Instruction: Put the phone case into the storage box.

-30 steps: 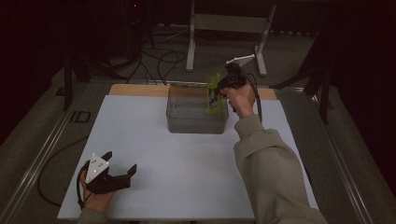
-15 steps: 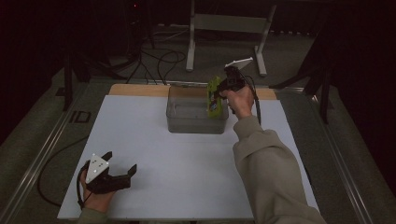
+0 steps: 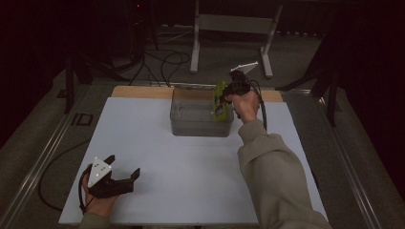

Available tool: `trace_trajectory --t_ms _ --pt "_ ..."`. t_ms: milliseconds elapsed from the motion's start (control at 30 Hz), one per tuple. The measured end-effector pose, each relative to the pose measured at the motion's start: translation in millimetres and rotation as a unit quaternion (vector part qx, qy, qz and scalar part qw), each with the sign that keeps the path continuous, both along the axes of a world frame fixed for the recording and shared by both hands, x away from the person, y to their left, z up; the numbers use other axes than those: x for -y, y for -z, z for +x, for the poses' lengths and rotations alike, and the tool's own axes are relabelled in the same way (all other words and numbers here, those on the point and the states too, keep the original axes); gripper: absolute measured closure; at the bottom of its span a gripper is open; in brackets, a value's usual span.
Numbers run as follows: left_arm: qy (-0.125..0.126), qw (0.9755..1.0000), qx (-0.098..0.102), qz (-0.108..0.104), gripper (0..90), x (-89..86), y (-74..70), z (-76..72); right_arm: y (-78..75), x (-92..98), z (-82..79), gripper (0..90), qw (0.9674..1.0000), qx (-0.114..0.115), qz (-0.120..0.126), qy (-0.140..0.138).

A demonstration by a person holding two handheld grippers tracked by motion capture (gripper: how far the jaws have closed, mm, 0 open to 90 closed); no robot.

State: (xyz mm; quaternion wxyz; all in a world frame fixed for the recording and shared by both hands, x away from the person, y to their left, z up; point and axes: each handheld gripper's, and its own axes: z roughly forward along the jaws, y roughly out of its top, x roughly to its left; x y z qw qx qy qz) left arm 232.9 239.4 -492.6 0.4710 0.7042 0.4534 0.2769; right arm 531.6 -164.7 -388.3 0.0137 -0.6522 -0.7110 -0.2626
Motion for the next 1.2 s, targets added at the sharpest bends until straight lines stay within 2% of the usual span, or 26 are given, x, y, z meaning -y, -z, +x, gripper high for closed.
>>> trace_trajectory --t_ms 200,767,1200 --pt "0.0 1.0 0.0 0.0 0.2 0.0 0.1 0.1 5.0 -3.5 0.7 78.0 0.9999 -0.004 -0.015 0.0" --pt "0.002 1.0 -0.001 0.003 0.2 0.2 0.0 -0.2 22.6 -3.1 3.4 77.9 0.9997 -0.02 -0.011 0.003" --pt "0.002 1.0 -0.001 0.003 0.2 -0.3 0.1 -0.4 32.2 -4.7 6.0 77.8 0.9991 -0.035 -0.023 0.004"
